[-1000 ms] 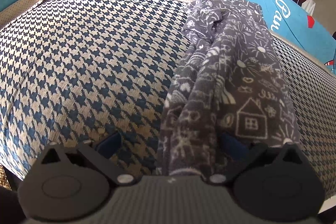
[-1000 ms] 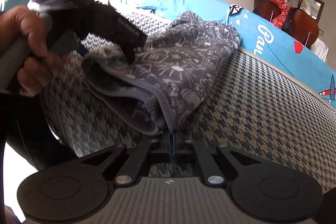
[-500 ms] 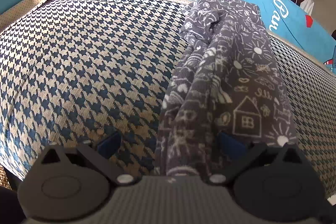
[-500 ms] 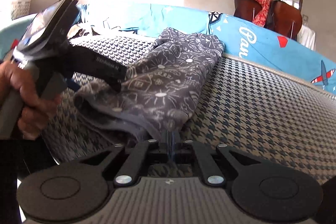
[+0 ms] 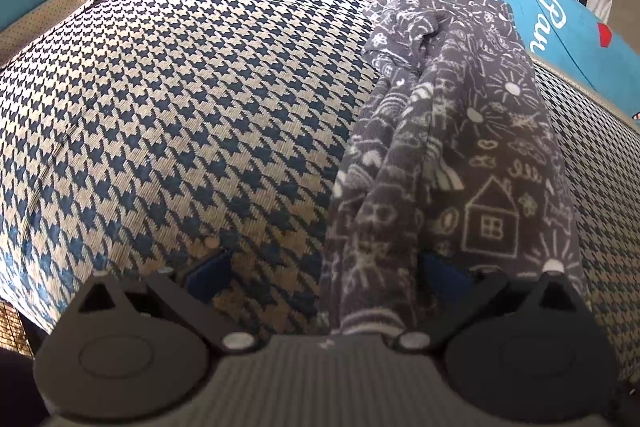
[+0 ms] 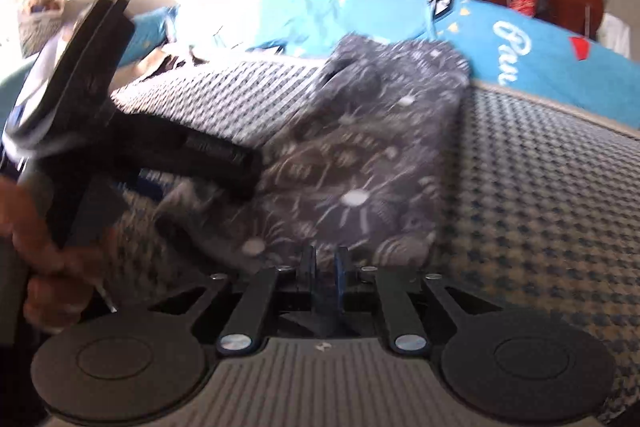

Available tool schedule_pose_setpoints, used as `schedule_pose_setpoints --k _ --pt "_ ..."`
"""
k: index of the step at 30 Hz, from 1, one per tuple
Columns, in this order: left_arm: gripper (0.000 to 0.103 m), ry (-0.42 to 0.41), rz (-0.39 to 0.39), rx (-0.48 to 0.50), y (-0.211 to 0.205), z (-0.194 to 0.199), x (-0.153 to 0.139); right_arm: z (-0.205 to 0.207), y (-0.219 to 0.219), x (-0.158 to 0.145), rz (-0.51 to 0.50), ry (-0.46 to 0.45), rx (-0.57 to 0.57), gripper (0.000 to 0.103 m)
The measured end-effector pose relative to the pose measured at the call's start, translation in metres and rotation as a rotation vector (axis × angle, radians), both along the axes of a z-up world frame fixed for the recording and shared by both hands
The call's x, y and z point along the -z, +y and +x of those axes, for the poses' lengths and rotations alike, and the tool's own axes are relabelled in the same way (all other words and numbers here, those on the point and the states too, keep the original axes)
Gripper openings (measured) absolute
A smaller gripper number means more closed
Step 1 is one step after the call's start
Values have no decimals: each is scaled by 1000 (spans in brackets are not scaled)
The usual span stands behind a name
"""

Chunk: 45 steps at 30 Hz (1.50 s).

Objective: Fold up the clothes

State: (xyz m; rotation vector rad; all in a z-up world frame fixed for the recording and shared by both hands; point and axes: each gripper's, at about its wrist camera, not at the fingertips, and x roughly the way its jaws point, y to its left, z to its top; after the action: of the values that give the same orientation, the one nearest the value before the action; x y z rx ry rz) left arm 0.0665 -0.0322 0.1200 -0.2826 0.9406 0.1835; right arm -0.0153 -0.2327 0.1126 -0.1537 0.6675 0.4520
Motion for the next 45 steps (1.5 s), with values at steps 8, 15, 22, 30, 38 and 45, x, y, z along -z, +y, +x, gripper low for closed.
schedule_pose_setpoints --k 8,15,22,30,38,45 --pt "103 -3 -6 -48 3 -1 -2 -6 10 14 -39 4 -59 15" --pt "103 -46 -7 -66 3 -1 -10 -11 9 10 -37 5 -88 18" --pt "103 -74 16 -45 -7 6 -23 -7 1 -7 22 33 -73 18" --pt "103 -75 30 -8 -19 25 -29 22 -10 -25 61 68 -71 23" --pt "103 -81 32 17 -22 50 -33 67 -27 -38 95 88 -58 26" --pt "103 -85 34 38 -27 79 -36 109 -46 -39 120 104 16 27"
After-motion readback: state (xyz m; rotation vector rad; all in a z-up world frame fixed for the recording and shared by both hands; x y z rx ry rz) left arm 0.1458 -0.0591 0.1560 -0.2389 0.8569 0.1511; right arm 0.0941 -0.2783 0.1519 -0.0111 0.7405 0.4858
